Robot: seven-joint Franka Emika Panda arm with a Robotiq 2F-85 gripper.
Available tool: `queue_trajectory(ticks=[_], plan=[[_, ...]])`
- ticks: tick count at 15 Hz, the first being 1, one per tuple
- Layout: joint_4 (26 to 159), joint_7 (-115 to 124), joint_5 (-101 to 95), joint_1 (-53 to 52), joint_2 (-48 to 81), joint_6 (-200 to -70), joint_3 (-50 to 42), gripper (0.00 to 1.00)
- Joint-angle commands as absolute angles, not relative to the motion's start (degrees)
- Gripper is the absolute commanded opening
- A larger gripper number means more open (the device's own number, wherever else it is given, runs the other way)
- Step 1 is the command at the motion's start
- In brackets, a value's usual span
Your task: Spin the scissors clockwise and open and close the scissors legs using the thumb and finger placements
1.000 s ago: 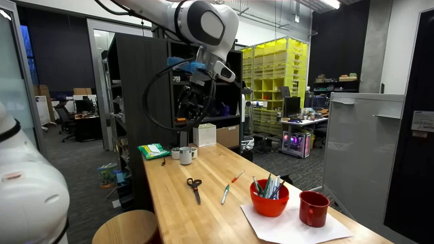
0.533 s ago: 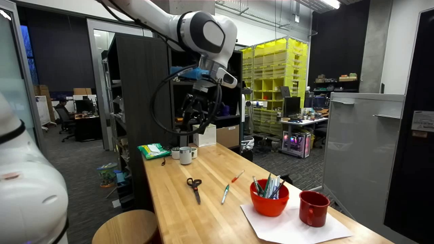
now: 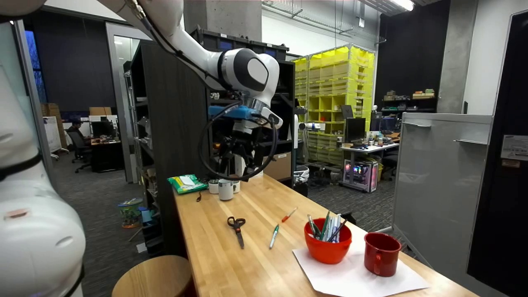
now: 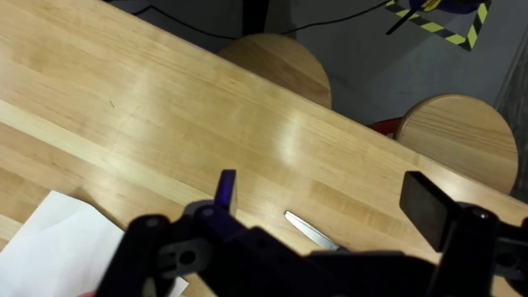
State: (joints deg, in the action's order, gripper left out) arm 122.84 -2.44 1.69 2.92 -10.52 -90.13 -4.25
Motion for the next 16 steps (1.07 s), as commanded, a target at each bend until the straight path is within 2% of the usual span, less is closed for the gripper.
queue_trajectory(ticks=[1, 16], plan=[[124.4, -6.2, 4.2, 1.7, -8.9, -89.1, -3.4, 1.00], [132.9, -4.3, 8.0, -0.1, -1.0, -93.6, 0.2, 1.00]])
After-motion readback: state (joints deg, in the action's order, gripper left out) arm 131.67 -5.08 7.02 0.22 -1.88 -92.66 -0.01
